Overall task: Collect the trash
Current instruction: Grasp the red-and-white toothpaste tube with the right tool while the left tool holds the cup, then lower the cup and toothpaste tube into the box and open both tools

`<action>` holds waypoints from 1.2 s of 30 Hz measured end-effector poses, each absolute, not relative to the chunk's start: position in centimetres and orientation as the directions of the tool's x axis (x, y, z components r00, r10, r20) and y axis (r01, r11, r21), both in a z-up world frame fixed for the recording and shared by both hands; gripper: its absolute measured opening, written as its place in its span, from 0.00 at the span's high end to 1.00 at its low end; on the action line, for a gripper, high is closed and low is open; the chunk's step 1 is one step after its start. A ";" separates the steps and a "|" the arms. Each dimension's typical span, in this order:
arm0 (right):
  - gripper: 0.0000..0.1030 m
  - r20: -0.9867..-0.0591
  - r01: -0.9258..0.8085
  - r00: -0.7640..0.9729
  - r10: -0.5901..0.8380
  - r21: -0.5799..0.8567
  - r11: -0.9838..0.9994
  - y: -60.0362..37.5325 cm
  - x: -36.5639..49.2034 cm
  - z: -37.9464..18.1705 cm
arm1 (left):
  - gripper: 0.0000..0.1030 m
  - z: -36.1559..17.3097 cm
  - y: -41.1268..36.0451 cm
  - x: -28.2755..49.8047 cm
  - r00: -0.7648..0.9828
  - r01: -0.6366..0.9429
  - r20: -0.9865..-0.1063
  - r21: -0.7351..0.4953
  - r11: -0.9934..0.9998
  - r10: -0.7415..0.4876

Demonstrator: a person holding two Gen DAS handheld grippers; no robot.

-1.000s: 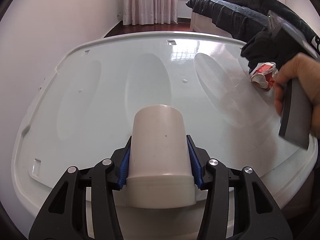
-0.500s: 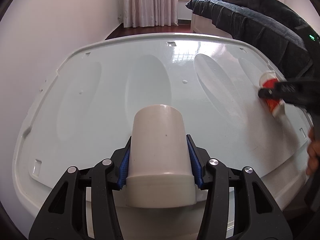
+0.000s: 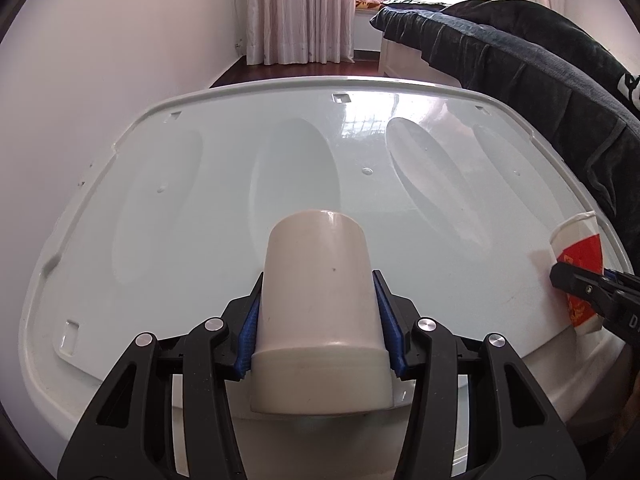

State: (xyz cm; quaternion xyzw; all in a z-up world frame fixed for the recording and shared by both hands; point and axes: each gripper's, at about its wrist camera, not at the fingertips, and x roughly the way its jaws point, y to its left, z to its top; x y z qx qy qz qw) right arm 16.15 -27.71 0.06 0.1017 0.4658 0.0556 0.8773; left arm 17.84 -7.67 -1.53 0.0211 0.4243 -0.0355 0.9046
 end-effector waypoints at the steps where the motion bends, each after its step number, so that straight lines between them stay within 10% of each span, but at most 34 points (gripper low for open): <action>1: 0.81 -0.804 -0.004 0.565 0.187 0.224 0.975 -27.7 15.8 0.2 | 0.54 -1.5 -7.8 17.8 0.639 0.079 -0.768 0.013 0.997 -0.040; 36: 0.81 -0.723 -0.037 0.665 0.186 0.217 0.976 -27.0 9.3 2.5 | 0.54 1.2 -6.2 12.6 0.675 0.062 -0.738 0.017 0.998 -0.029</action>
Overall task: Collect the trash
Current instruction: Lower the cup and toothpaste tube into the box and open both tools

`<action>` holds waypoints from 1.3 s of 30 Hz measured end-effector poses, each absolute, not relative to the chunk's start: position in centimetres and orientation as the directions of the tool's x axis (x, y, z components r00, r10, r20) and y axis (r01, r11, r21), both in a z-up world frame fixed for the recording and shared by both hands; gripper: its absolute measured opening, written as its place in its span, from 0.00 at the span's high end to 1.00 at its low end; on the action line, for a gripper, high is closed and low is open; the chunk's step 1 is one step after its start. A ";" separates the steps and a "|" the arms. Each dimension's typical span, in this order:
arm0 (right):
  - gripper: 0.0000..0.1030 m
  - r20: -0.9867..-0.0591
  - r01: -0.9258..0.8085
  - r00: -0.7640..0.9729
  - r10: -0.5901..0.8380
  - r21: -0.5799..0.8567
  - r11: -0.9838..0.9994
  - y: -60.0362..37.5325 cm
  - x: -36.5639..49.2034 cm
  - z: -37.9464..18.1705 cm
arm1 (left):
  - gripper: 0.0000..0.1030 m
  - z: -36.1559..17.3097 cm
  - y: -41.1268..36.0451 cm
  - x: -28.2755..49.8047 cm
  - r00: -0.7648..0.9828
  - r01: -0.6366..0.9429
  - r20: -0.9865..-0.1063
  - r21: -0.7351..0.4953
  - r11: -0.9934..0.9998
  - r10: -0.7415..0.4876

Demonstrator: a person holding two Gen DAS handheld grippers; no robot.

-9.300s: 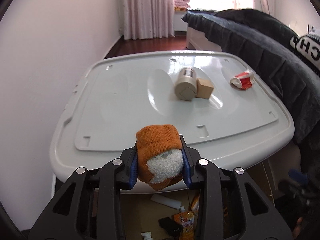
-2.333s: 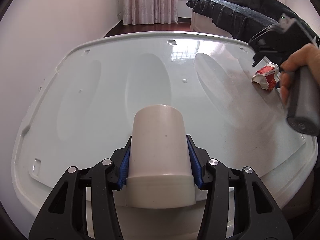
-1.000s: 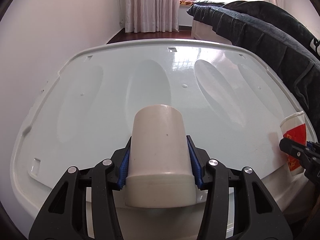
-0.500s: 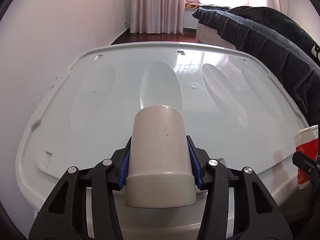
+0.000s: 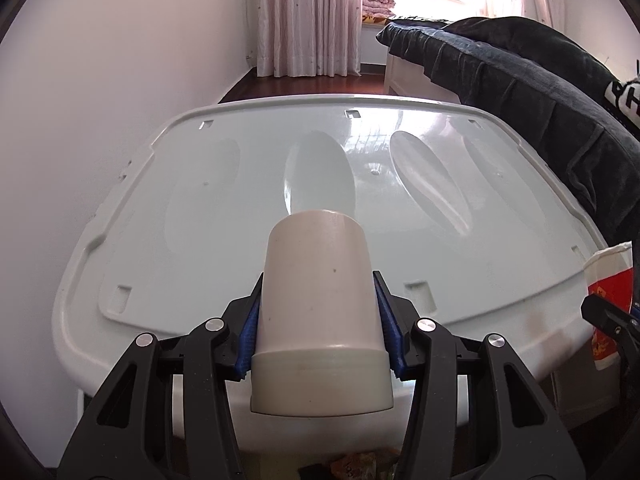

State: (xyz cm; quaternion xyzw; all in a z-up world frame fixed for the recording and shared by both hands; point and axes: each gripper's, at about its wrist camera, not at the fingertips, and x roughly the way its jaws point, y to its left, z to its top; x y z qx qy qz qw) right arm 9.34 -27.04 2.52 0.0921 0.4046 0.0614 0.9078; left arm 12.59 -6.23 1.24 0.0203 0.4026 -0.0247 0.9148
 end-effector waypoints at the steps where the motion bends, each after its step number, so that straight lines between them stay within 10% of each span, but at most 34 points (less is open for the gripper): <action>1: 0.81 -0.720 -0.038 0.667 0.193 0.226 0.973 -27.1 8.8 2.5 | 0.54 1.4 -6.3 11.9 0.676 0.063 -0.736 0.029 0.998 -0.021; 19: 0.80 -0.741 -0.128 0.591 0.319 0.304 0.944 -23.7 -2.2 -0.5 | 0.54 -1.6 -5.3 -3.2 0.501 0.128 -0.862 -0.014 0.992 -0.077; 39: 0.80 -0.773 -0.102 0.534 0.342 0.343 0.934 -23.8 -1.8 -2.0 | 0.54 -3.6 -5.5 -1.7 0.453 0.098 -0.891 0.034 0.995 -0.014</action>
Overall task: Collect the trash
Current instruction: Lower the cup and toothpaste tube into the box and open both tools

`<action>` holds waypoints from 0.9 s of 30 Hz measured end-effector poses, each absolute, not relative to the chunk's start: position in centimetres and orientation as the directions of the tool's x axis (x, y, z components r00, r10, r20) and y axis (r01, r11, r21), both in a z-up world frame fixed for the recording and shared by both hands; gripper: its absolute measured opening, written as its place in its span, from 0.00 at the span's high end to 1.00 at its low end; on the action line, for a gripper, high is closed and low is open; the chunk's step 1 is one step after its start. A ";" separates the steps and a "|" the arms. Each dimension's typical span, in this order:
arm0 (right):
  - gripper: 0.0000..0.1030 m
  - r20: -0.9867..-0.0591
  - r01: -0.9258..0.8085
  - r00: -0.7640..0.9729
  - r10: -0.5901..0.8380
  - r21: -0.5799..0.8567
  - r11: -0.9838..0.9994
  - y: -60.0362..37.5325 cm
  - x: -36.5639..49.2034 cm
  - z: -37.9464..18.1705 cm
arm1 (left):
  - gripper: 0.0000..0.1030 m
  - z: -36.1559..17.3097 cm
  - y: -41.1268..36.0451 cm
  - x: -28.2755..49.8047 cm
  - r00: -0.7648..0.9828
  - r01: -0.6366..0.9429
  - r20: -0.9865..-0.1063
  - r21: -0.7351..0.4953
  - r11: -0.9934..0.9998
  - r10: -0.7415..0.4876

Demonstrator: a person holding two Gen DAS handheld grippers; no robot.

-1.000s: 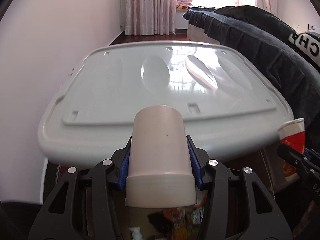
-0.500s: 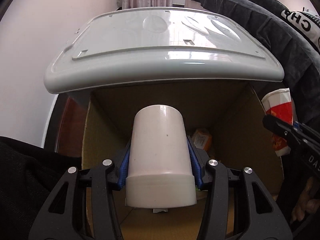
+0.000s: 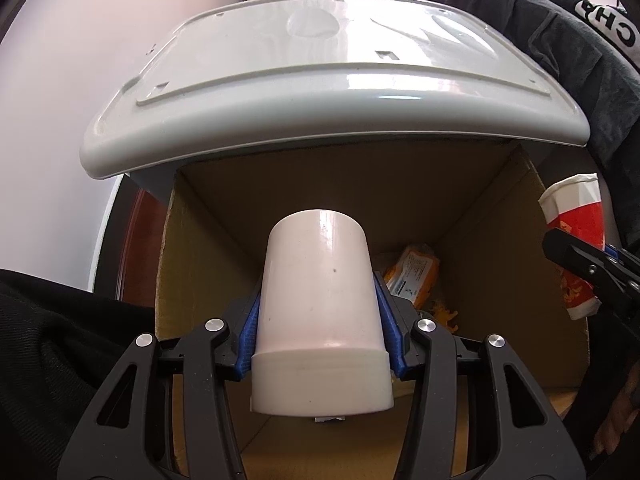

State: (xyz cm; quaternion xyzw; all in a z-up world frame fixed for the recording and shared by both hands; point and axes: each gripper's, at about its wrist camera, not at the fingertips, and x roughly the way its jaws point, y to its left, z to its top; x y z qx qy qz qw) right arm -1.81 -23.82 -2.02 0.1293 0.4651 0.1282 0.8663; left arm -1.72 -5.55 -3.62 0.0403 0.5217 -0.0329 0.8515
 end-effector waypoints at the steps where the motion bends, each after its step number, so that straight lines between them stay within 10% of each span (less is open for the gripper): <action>1: 0.80 -0.774 -0.097 0.532 0.343 0.347 0.933 -24.0 -1.7 -2.2 | 0.54 -3.7 -5.6 -1.6 0.451 0.097 -0.893 0.038 0.995 -0.009; 5: 0.74 -0.783 -0.079 0.524 0.337 0.349 0.934 -24.2 -1.6 -2.6 | 0.54 -4.0 -5.5 -1.5 0.445 0.104 -0.895 0.020 0.994 -0.028; 8: 0.36 -0.808 -0.065 0.501 0.311 0.323 0.944 -23.9 -1.1 -3.2 | 0.31 -4.7 -5.7 -1.1 0.414 0.099 -0.910 0.009 0.995 -0.033; 27: 0.07 -0.781 0.051 0.614 0.118 0.188 0.981 -25.1 -1.9 -1.3 | 0.24 -1.2 -5.0 -1.5 0.552 0.072 -0.832 -0.025 0.997 -0.061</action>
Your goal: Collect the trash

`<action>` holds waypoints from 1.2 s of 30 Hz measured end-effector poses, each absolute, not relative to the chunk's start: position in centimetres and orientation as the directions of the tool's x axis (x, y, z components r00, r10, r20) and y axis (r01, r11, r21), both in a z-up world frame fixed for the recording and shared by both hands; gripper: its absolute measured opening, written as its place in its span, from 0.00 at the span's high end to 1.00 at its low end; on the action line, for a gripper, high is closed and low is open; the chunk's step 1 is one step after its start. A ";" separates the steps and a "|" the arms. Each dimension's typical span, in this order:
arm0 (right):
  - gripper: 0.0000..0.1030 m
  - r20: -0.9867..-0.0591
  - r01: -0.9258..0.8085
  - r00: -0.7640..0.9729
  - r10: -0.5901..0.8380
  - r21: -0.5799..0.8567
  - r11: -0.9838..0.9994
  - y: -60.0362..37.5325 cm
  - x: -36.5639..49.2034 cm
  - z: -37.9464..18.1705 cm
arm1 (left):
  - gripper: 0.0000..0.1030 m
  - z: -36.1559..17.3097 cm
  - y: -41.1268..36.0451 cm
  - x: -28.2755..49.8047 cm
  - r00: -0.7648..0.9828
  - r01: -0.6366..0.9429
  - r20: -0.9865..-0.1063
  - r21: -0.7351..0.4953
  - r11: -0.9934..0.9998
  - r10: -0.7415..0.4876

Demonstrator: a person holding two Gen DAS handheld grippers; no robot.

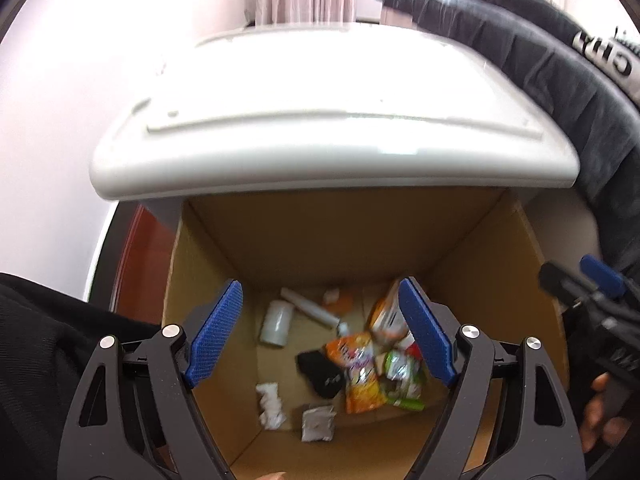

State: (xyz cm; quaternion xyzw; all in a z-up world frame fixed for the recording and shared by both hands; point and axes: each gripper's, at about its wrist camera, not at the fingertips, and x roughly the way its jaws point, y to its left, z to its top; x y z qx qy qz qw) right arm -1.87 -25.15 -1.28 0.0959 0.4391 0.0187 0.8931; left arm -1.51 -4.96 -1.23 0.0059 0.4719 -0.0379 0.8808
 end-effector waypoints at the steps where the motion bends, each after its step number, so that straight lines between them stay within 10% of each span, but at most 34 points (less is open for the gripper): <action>1: 0.06 -0.778 0.051 0.619 0.108 0.177 0.983 -25.1 -1.9 -1.1 | 0.23 -0.7 -4.8 -1.6 0.566 0.077 -0.820 -0.052 0.996 -0.087; 9: 0.05 -0.770 0.066 0.637 0.036 0.101 0.993 -24.5 -1.5 -0.7 | 0.09 2.6 -4.6 -2.3 0.673 0.117 -0.723 -0.106 0.988 -0.157; 36: 0.05 -0.750 0.041 0.662 -0.003 0.033 0.999 -23.2 -1.4 -0.3 | 0.09 1.5 -4.7 -2.1 0.650 0.107 -0.752 -0.055 0.993 -0.112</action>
